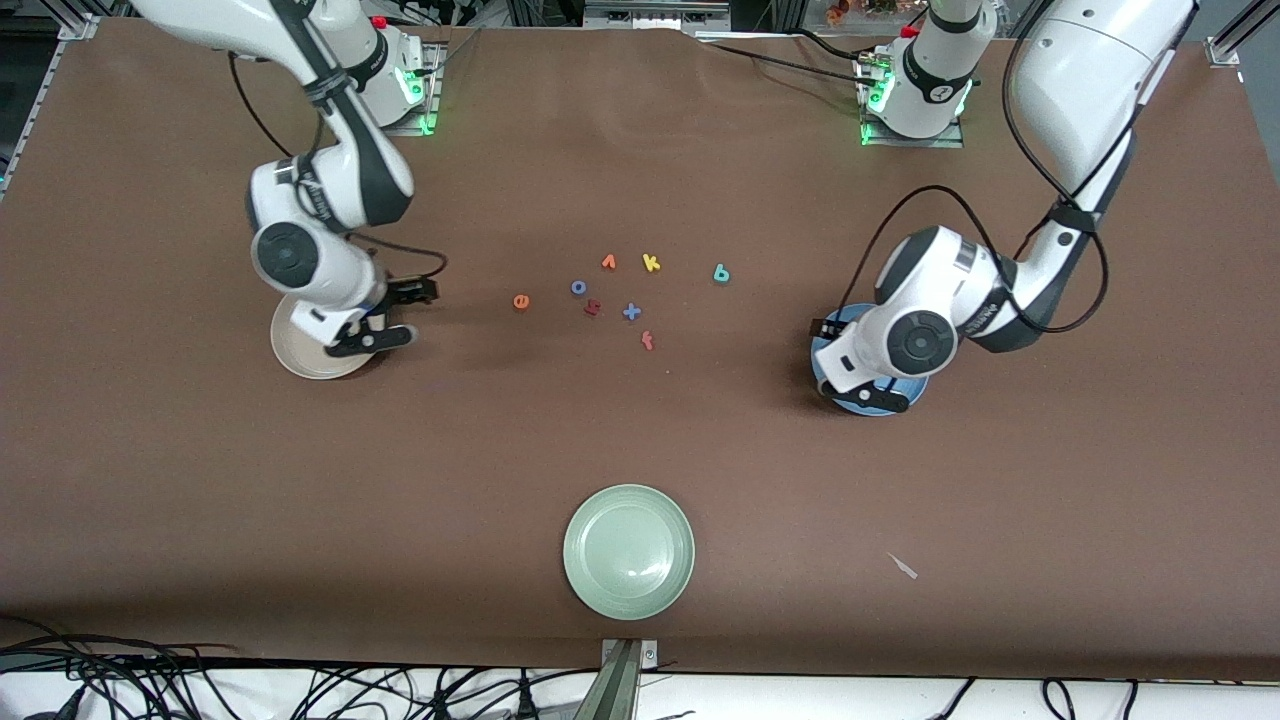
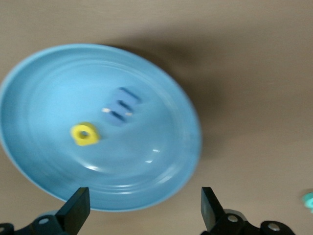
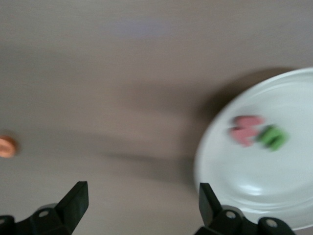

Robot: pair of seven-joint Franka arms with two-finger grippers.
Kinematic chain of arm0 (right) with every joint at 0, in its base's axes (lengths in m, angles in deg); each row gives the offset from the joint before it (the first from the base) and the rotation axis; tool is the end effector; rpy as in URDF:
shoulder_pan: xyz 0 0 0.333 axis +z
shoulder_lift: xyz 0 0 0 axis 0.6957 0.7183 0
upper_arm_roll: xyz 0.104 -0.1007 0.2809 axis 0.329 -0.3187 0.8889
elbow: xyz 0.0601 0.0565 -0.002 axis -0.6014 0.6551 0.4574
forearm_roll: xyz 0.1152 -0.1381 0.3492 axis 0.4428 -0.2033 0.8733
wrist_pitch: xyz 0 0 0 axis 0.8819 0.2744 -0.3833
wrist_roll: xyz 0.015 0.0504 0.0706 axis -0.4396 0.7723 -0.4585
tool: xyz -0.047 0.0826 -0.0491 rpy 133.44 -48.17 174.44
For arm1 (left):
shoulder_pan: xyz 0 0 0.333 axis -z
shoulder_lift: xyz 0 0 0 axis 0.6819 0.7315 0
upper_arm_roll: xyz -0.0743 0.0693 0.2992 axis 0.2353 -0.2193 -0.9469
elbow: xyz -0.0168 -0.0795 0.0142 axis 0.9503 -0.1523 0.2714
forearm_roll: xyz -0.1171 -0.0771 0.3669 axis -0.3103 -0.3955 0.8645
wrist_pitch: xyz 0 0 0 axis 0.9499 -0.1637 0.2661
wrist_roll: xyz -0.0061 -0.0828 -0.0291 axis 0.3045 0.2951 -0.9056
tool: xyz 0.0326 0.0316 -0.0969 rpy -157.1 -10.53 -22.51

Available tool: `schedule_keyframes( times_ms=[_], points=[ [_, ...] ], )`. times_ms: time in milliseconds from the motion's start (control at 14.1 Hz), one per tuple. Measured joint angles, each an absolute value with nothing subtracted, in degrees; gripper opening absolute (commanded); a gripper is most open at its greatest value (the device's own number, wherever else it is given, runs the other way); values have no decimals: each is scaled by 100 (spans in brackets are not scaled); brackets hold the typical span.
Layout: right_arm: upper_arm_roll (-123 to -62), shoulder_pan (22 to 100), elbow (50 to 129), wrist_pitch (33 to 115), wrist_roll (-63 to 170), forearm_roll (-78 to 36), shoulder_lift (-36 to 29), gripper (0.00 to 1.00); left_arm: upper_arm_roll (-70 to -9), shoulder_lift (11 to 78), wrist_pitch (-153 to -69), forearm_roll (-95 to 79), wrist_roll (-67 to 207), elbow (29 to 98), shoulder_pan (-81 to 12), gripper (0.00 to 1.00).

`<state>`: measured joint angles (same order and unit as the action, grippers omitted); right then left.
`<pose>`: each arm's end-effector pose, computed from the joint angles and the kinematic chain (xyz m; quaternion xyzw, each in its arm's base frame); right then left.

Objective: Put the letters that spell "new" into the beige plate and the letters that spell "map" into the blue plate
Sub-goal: 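Grasp the teal letter with the left gripper while the right gripper grasps the orange e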

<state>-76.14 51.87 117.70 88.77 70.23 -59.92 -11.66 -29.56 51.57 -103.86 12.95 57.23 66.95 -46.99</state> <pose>0.4982 0.1686 0.2389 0.9916 0.0703 -0.1078 0.0130 0.5651 -0.2179 0.2329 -0.9776 0.0860 0.1895 0.0309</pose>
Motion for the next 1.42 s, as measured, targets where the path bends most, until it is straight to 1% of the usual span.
schedule_keyframes(
  times_ms=[213,355,569,782,924,995,1066,1280,1422],
  points=[
    [-6958,5208,11908,9364,8562,-5991,-1184,100,-2910,5158,-10386,1290,4614,6640,-4082,100],
    [-6695,5294,12002,9658,9298,-5991,-1150,100,-2913,5168,-10399,994,4150,6659,-3950,100],
    [-6637,5598,12072,10134,9801,-5991,-979,100,-2822,5167,-10804,626,3694,7000,-4018,100],
    [-6637,5754,12076,10456,9890,-5995,-714,100,-2335,5146,-11617,619,2599,7619,-4016,100],
    [-6647,5754,12069,10495,9890,-6054,-586,99,-2164,5122,-11848,620,2073,7791,-3900,100],
    [-6656,5752,12060,10504,9890,-6150,-526,98,-2149,5113,-11985,620,1838,7837,-3837,100],
    [-6664,5745,12051,10514,9890,-6253,-467,95,-2148,5103,-12183,620,1646,7929,-3791,100],
    [-6683,5735,12005,10550,9890,-6370,-324,91,-2145,5086,-13120,620,1343,8478,-3713,100],
    [-6683,5735,11956,10566,9890,-6379,-264,88,-2146,5081,-13375,653,1292,8682,-3708,100]
  ],
)
